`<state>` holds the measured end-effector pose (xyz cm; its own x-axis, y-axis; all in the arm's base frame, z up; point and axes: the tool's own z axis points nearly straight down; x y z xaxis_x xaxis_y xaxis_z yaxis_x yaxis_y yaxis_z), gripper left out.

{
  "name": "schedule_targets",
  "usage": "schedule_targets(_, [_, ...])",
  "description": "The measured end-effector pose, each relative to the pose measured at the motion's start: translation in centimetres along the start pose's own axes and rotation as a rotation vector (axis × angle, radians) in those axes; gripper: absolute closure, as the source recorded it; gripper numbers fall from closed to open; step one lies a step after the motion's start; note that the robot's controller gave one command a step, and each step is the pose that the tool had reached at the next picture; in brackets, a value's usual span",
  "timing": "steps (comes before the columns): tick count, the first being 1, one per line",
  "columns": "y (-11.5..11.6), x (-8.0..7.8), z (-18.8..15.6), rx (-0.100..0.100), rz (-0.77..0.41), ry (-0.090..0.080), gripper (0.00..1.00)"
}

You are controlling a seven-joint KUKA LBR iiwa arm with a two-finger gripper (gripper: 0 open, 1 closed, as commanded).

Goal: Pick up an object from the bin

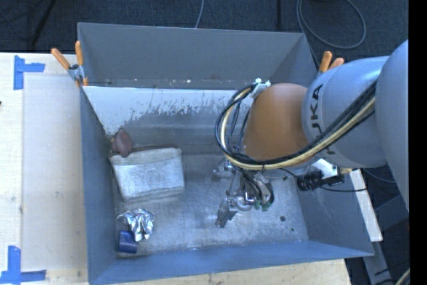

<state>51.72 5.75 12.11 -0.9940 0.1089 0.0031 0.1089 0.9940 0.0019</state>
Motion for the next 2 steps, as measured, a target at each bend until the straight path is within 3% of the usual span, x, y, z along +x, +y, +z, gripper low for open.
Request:
schedule_targets(1, [-4.5, -1.2, 0.6, 0.003, -0.112, -0.001, 0.0])
schedule_targets(2, [-8.0, -1.3, 5.0, 0.001, -0.163, -0.004, 0.0])
